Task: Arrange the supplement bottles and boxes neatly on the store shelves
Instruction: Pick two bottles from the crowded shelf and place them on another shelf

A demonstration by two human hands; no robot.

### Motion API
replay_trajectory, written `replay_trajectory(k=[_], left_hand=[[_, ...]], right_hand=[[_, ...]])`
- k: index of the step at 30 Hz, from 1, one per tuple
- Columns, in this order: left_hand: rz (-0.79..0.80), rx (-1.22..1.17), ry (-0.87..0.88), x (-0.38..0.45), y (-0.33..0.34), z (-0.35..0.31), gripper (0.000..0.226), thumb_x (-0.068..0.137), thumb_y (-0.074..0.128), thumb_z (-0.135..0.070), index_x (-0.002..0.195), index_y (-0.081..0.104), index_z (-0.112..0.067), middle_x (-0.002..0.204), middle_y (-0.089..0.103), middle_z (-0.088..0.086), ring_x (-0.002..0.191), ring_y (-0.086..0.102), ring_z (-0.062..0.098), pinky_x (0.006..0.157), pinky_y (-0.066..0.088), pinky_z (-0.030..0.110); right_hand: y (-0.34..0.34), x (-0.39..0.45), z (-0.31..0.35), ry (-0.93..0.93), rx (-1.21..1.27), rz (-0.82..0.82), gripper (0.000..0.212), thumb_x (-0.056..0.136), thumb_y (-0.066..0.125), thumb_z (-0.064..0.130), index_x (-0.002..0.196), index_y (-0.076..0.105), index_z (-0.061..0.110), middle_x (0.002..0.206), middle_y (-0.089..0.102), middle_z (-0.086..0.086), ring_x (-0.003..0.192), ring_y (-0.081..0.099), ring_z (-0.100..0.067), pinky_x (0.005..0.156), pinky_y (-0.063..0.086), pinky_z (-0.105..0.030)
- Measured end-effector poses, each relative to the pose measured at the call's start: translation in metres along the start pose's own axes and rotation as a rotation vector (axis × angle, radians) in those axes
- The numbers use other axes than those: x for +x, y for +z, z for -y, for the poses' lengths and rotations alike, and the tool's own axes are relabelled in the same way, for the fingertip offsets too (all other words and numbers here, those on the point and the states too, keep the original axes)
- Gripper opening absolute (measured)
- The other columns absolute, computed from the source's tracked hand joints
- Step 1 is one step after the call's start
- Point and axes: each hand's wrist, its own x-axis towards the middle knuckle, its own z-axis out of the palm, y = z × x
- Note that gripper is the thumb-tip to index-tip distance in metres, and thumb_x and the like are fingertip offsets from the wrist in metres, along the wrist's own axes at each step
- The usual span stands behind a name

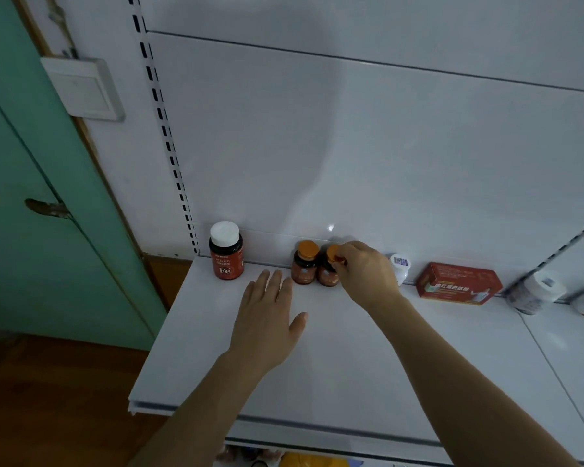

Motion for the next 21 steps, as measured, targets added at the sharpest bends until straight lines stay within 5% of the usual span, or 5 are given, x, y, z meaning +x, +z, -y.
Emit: replay_trajectory(k=[14, 21], left_hand=[[-0.026, -0.03, -0.028, 0.0, -0.005, 0.005, 0.07, 0.102, 0.032, -0.054, 0.158, 0.015, -0.016, 0.167, 0.01, 0.007, 0.154, 0.002, 0.025, 0.125, 0.006, 0.039], [-0.106, -0.019, 0.04, -0.002, -0.013, -0.014, 0.068, 0.102, 0.032, -0.052, 0.157, 0.019, -0.015, 0.164, 0.019, 0.007, 0.153, 0.01, 0.026, 0.125, 0.01, 0.039]], right_hand=[[0.015, -0.01, -0.002, -0.066, 0.009, -0.091, 0.026, 0.086, 0.067, 0.005, 0.111, 0.068, 0.009, 0.116, 0.065, -0.011, 0.089, 0.065, -0.039, 0.057, 0.054, -0.042], [-0.018, -0.051, 0.002, -0.03, -0.122, -0.166, 0.035, 0.091, 0.065, 0.021, 0.124, 0.063, 0.007, 0.132, 0.061, -0.016, 0.128, 0.053, -0.037, 0.102, 0.05, -0.05]])
